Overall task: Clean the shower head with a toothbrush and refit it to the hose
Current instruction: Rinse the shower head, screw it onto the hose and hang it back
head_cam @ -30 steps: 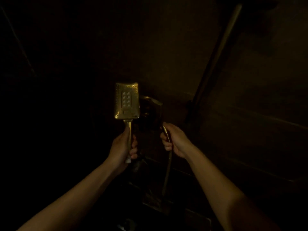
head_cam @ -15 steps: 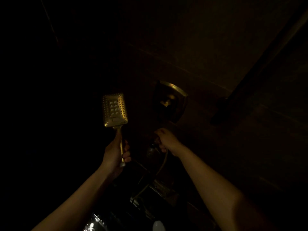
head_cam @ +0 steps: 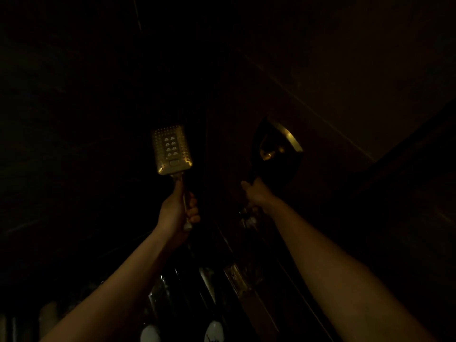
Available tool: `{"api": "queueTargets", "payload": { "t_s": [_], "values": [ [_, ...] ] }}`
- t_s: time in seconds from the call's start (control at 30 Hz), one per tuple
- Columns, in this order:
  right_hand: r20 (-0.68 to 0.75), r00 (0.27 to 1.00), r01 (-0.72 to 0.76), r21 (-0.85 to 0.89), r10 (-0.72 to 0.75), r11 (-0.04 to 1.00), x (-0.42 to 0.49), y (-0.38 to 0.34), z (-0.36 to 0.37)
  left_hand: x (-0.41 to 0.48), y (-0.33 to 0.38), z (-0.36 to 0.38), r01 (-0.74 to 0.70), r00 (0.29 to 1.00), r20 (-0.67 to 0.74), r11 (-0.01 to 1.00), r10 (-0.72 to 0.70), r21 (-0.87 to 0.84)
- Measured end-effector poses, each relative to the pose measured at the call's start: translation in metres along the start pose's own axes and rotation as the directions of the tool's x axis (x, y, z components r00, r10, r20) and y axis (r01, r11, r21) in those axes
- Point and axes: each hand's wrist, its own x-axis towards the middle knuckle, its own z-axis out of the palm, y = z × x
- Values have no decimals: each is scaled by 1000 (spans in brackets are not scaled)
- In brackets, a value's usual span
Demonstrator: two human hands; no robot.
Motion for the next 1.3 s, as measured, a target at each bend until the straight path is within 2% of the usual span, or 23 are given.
{"api": "queueTargets", "payload": {
  "t_s": [0.2,0.37,0.67,0.97,1.07,1.17,1.23,1.3],
  "values": [
    [-44,999,-16,-87,12,996,10,-3,1,-9,1,-6,-17,999,-31,1000,18,21],
    [-75,997,-28,-35,25,999,12,-1,9,-18,6,-5,-22,997,-66,999,25,47],
    [-116,989,-89,46,94,995,11,-2,20,-25,4,-23,21,999,-40,1000,-20,7],
    [-138,986,-83,58,90,995,13,-6,22,-30,4,-32,16,999,-47,1000,-16,-10],
    [-150,985,-83,-3,82,997,8,-7,24,-29,2,-37,13,1000,-27,1000,-13,-16],
    [-170,981,-81,77,93,994,-6,-2,36,-28,-2,-44,36,999,-17,999,-36,14],
    [-87,993,-82,8,82,997,-24,2,49,-28,-5,-46,49,998,-34,997,-47,54],
    [66,998,-24,-16,25,1000,-39,1,62,-29,-7,-47,63,997,-58,994,-58,85]
  ]
}}
